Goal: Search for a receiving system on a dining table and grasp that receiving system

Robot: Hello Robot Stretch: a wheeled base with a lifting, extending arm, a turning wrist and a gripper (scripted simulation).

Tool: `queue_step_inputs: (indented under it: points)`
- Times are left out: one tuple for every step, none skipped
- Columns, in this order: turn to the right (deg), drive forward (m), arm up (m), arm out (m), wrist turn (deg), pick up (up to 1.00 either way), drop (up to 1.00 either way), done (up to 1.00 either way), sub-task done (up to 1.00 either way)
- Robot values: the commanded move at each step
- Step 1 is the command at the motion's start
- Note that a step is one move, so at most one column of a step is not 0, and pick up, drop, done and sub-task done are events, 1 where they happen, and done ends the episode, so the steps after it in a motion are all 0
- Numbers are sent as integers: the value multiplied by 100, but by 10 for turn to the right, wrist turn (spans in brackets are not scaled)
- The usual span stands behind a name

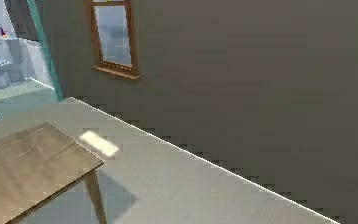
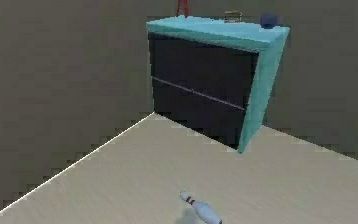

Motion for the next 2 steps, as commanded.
queue_step_inputs:
  points:
    - [0,100,0,0,0,0,0,0,0]
    - [60,0,0,0,0,0,0,0,0]
